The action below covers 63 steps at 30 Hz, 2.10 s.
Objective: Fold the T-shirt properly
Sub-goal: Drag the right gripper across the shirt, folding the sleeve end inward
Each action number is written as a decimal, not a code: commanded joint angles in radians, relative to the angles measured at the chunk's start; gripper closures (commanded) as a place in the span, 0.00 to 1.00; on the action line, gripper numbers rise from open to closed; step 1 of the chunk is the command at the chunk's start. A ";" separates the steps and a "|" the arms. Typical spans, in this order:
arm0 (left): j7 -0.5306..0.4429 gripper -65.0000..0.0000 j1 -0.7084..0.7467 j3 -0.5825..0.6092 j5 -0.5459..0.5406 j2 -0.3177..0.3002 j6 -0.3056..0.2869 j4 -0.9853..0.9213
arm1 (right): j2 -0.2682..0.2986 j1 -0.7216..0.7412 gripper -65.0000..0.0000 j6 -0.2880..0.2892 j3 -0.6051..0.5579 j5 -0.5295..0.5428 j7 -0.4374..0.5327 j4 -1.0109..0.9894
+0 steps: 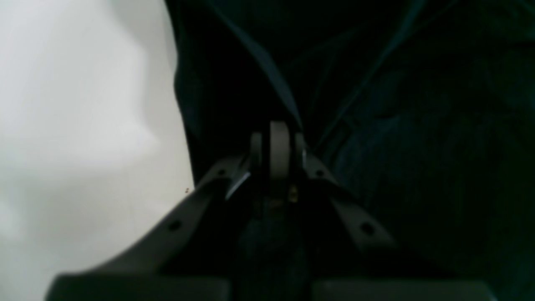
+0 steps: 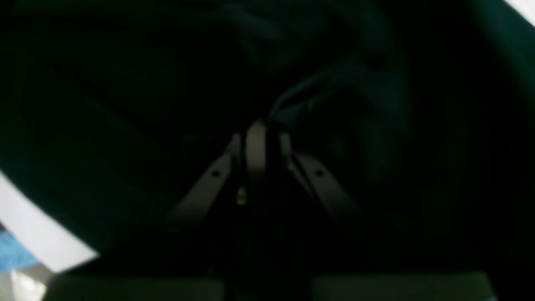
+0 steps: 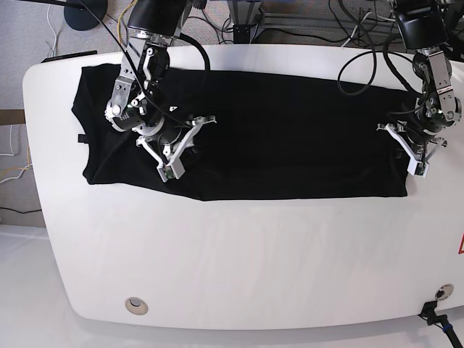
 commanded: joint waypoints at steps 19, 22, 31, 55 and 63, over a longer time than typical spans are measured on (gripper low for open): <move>-0.020 1.00 -0.015 -0.008 -0.009 -0.020 -0.001 0.017 | 0.082 -0.191 1.00 0.009 -0.526 0.014 -0.026 0.195; -0.020 1.00 -0.015 -0.008 -0.009 -0.020 -0.001 0.017 | 0.119 -0.207 0.92 0.010 -0.536 0.014 -0.028 0.195; -0.021 1.00 -0.014 -0.008 -0.008 -0.020 -0.001 0.017 | 0.166 -0.207 0.66 0.082 -0.537 0.016 -0.028 0.243; -0.279 1.00 0.210 -0.005 -0.008 -0.027 0.005 0.370 | 0.203 -0.163 1.00 0.099 -0.080 -0.287 0.327 0.245; -0.418 1.00 0.261 0.011 0.200 0.095 0.000 0.332 | 0.197 -0.240 1.00 0.099 -0.081 -0.284 0.420 0.134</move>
